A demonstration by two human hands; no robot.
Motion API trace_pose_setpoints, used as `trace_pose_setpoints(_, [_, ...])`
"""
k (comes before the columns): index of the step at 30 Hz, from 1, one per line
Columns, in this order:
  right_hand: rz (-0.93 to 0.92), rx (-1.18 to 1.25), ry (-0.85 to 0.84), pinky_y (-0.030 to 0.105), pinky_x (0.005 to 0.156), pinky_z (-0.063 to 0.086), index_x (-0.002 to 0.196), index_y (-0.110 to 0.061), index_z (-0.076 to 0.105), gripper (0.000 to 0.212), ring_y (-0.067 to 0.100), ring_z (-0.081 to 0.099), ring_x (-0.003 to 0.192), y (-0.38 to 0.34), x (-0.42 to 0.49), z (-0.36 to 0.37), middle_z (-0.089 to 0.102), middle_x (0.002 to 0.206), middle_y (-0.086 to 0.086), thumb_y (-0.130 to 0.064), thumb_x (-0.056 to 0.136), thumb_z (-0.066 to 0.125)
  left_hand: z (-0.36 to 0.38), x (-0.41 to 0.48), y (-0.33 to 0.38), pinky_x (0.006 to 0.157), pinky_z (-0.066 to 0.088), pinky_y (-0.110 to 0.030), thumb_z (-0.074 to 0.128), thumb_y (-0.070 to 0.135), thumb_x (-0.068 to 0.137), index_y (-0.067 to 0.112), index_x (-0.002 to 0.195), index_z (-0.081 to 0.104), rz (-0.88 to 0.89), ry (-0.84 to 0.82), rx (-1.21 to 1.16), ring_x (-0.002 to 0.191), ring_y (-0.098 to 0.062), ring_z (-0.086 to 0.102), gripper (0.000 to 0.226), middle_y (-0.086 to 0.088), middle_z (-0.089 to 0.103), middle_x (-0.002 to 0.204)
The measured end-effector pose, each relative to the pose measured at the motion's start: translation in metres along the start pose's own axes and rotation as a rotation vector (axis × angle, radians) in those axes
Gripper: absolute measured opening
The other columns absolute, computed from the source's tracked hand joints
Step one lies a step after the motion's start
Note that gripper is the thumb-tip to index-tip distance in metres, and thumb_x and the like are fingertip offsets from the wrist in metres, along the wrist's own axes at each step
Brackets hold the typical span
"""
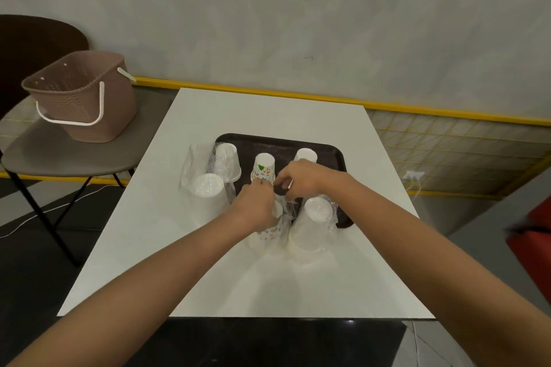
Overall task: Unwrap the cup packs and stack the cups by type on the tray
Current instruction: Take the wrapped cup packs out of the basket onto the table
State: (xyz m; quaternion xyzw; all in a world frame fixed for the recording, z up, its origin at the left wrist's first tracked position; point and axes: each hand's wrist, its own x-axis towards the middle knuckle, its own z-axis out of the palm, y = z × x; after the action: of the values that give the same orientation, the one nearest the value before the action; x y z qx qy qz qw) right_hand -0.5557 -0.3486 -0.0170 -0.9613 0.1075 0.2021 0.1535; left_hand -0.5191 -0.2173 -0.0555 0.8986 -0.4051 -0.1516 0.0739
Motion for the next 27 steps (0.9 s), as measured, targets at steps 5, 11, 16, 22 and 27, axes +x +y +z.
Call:
trace_pose_setpoints(5, [-0.023, 0.028, 0.099, 0.023, 0.078, 0.037, 0.125, -0.019, 0.060, 0.041, 0.015, 0.055, 0.097, 0.001, -0.001, -0.023, 0.063, 0.115, 0.001, -0.019, 0.084, 0.067, -0.040, -0.003, 0.001, 0.070, 0.042, -0.028, 0.063, 0.026, 0.083, 0.008, 0.108, 0.059, 0.043, 0.209, -0.009, 0.098, -0.025, 0.059, 0.031, -0.010, 0.063, 0.106])
trace_pose_setpoints(11, [-0.089, 0.099, 0.325, 0.025, 0.082, 0.045, 0.115, -0.016, 0.065, 0.030, 0.019, 0.061, 0.099, -0.018, 0.013, -0.053, 0.066, 0.112, 0.003, -0.021, 0.085, 0.065, -0.099, -0.005, -0.018, 0.090, 0.045, -0.032, 0.064, 0.030, 0.082, 0.018, 0.123, 0.059, 0.018, 0.435, -0.182, 0.111, -0.022, 0.057, 0.043, -0.003, 0.064, 0.120])
trace_pose_setpoints(16, [-0.146, 0.199, 0.490, 0.023, 0.082, 0.044, 0.112, -0.020, 0.065, 0.026, 0.014, 0.059, 0.096, -0.056, 0.040, -0.075, 0.062, 0.119, 0.001, -0.025, 0.087, 0.064, -0.138, -0.004, -0.065, 0.091, 0.043, -0.030, 0.065, 0.034, 0.082, 0.020, 0.125, 0.055, -0.054, 0.567, -0.250, 0.114, -0.020, 0.054, 0.047, -0.003, 0.061, 0.122])
trace_pose_setpoints(22, [-0.208, 0.199, 0.495, 0.024, 0.083, 0.041, 0.110, -0.022, 0.066, 0.024, 0.013, 0.055, 0.098, -0.116, 0.090, -0.088, 0.060, 0.119, 0.000, -0.028, 0.087, 0.063, -0.156, 0.009, -0.154, 0.088, 0.044, -0.030, 0.066, 0.038, 0.081, 0.018, 0.125, 0.054, -0.184, 0.588, -0.283, 0.113, -0.022, 0.057, 0.050, -0.004, 0.062, 0.123])
trace_pose_setpoints(27, [-0.217, 0.194, 0.482, 0.024, 0.088, 0.038, 0.116, -0.021, 0.063, 0.030, 0.016, 0.052, 0.114, -0.180, 0.158, -0.098, 0.056, 0.126, -0.001, -0.030, 0.087, 0.063, -0.171, 0.024, -0.252, 0.087, 0.046, -0.035, 0.066, 0.043, 0.081, 0.015, 0.126, 0.053, -0.245, 0.634, -0.283, 0.111, -0.025, 0.057, 0.054, -0.005, 0.062, 0.121])
